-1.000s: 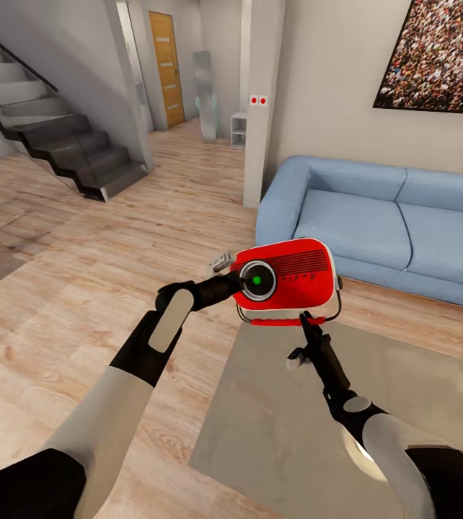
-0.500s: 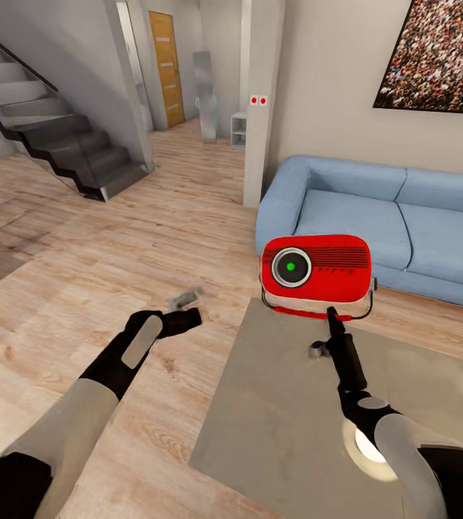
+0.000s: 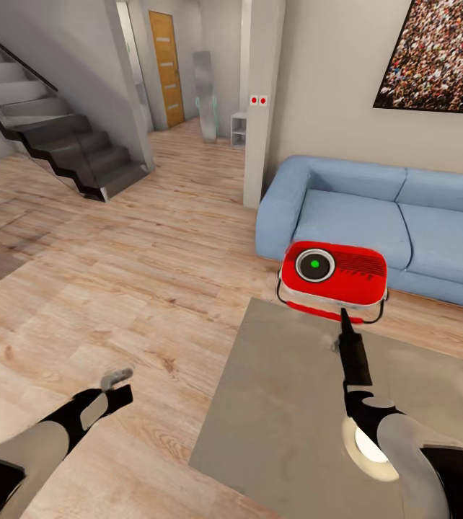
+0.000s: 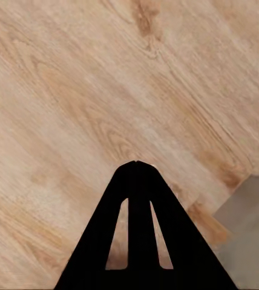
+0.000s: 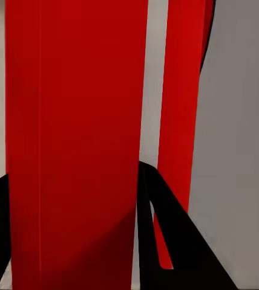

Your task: Turn on the radio receiver that's on the table in the living room.

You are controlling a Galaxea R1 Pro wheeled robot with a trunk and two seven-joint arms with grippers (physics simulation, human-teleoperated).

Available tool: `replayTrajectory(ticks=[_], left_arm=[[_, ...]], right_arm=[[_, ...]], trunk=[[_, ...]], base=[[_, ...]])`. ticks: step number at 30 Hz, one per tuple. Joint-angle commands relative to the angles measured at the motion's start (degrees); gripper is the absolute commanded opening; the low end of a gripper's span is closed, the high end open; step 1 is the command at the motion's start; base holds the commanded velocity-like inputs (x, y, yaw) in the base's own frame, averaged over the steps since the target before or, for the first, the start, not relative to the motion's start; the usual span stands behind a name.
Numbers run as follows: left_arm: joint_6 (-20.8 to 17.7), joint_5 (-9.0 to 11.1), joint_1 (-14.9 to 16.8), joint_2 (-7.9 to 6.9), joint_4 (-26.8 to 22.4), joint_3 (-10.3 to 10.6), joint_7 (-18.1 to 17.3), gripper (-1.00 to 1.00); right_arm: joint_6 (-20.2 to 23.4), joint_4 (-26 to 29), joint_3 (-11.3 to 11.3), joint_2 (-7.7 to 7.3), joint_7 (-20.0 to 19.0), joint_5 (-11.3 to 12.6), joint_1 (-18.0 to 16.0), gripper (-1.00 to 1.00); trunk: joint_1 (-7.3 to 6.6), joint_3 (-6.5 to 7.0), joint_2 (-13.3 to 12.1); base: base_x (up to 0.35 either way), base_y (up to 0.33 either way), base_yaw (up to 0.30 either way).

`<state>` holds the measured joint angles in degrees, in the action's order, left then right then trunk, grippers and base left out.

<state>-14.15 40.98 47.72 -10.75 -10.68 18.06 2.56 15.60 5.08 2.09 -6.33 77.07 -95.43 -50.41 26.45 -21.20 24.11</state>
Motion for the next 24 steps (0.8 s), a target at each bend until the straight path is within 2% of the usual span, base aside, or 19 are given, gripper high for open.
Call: replayTrajectory(ticks=[1,3,6,11,17,19,21,24], left_arm=[[2.98,-1.48,0.01,0.11,3.27,0.07,-1.49,-1.00],[7.69,-3.19,0.00,0.25,8.63,0.16,-3.41,-1.00],[11.64,-4.15,-0.44,0.41,13.35,0.21,-4.54,-1.00],[14.84,-4.55,-3.94,0.46,15.00,0.22,-4.98,-1.00],[17.67,-4.66,-6.71,0.40,15.15,0.30,-5.02,-1.00],[17.96,-4.74,-7.64,0.39,15.15,0.36,-5.02,-1.00],[18.80,-5.87,-8.68,0.38,15.16,0.65,-5.00,-1.00],[21.87,-8.98,-10.18,0.49,15.16,0.92,-5.02,-1.00]], right_arm=[[-0.33,0.12,-0.23,0.01,-1.10,0.46,-0.04,-1.00],[-0.72,0.13,-0.29,0.01,-2.26,1.01,-0.04,-1.00],[-1.15,0.14,-0.32,0.01,-2.97,1.29,-0.04,-1.00],[-1.41,0.12,-0.32,0.01,-3.09,1.40,-0.03,-1.00],[-1.65,0.12,-0.24,0.01,-3.13,1.49,-0.04,-1.00],[-3.54,0.13,-0.14,0.01,-3.30,1.90,-0.04,-1.00],[-7.30,0.14,0.48,0.01,-4.02,3.77,-0.04,-1.00],[-10.93,0.82,1.55,0.01,-8.32,7.95,-0.03,-1.00]], trunk=[[-0.01,0.02,0.02],[-0.01,0.02,0.02],[-0.01,0.02,0.02],[-0.01,0.02,0.02],[-0.01,0.02,0.02],[-0.01,0.02,0.02],[-0.01,0.02,0.02],[-0.01,0.02,0.02]], base=[[0.000,0.000,0.000],[0.000,0.000,0.000],[0.000,0.000,0.000],[0.000,0.000,0.000],[0.000,0.000,0.000],[0.000,0.000,0.000],[0.000,0.000,0.000],[0.000,0.000,0.000]])
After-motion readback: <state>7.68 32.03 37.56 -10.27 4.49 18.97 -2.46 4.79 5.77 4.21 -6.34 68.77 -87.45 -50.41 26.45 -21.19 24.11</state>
